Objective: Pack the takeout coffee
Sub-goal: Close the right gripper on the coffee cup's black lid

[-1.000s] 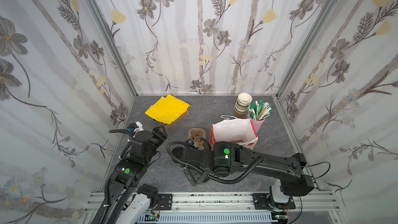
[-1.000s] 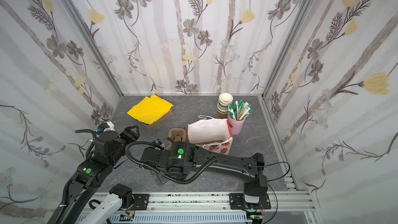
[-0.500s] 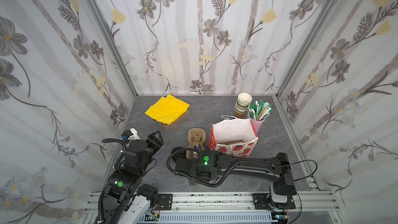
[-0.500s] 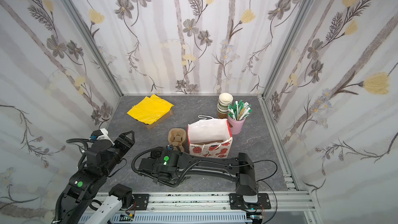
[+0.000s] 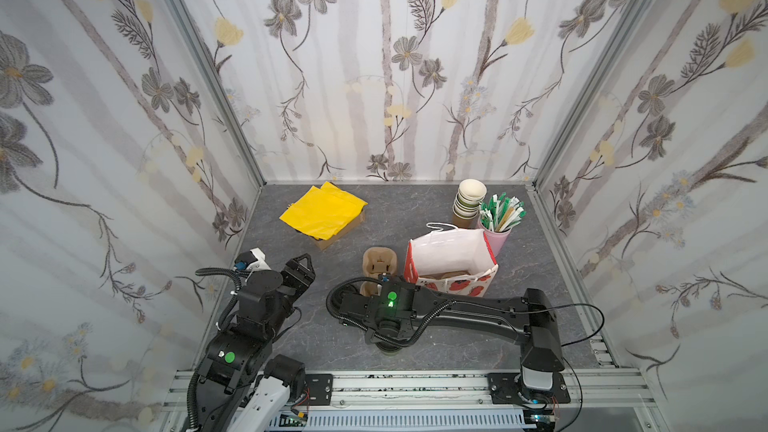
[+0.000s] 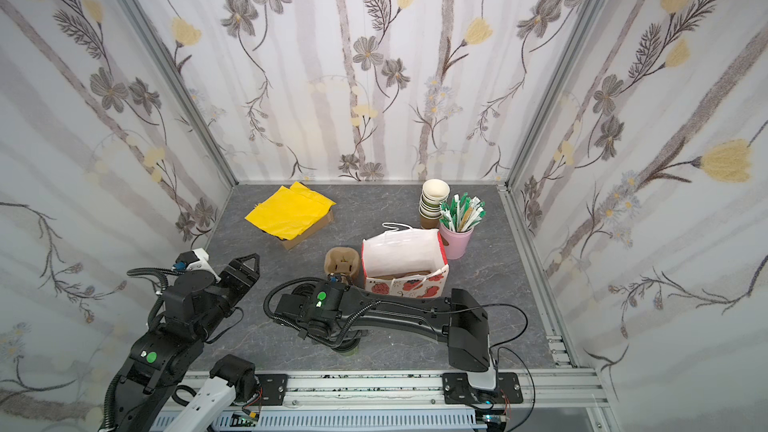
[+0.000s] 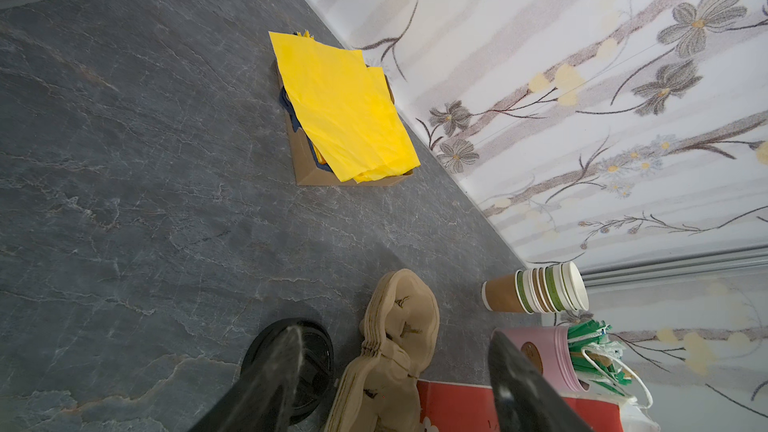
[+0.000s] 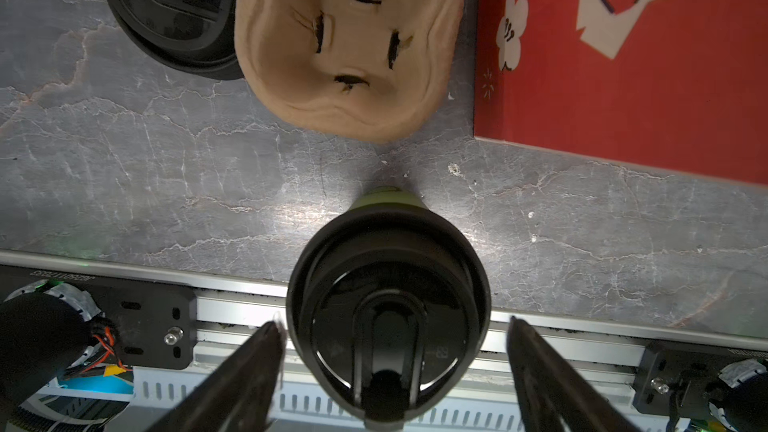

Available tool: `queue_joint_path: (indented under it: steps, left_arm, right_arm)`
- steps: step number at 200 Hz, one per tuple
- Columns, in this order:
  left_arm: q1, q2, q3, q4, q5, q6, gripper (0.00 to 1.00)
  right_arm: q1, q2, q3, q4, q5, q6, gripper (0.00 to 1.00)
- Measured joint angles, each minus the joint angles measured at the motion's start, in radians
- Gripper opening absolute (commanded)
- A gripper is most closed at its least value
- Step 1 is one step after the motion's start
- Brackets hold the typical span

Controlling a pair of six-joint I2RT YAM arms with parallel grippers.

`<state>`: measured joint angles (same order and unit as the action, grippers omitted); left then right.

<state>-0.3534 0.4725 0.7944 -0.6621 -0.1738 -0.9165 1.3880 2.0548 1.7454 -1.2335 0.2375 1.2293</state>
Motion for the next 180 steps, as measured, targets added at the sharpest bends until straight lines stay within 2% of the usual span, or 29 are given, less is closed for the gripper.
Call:
queue_joint_path:
  steps: [64,180]
  left_arm:
    - [0.000,0.005,0.000,0.000,0.003,0.000,0.72]
    - [0.000,0.004,0.000,0.000,0.006,-0.003,0.72]
  right_arm:
    - [-0.002,0.008,-0.030,0.033,-0.008,0.001,0.79]
    - [-0.002,0.011,-0.050,0.039,-0.026,0.016,0.80]
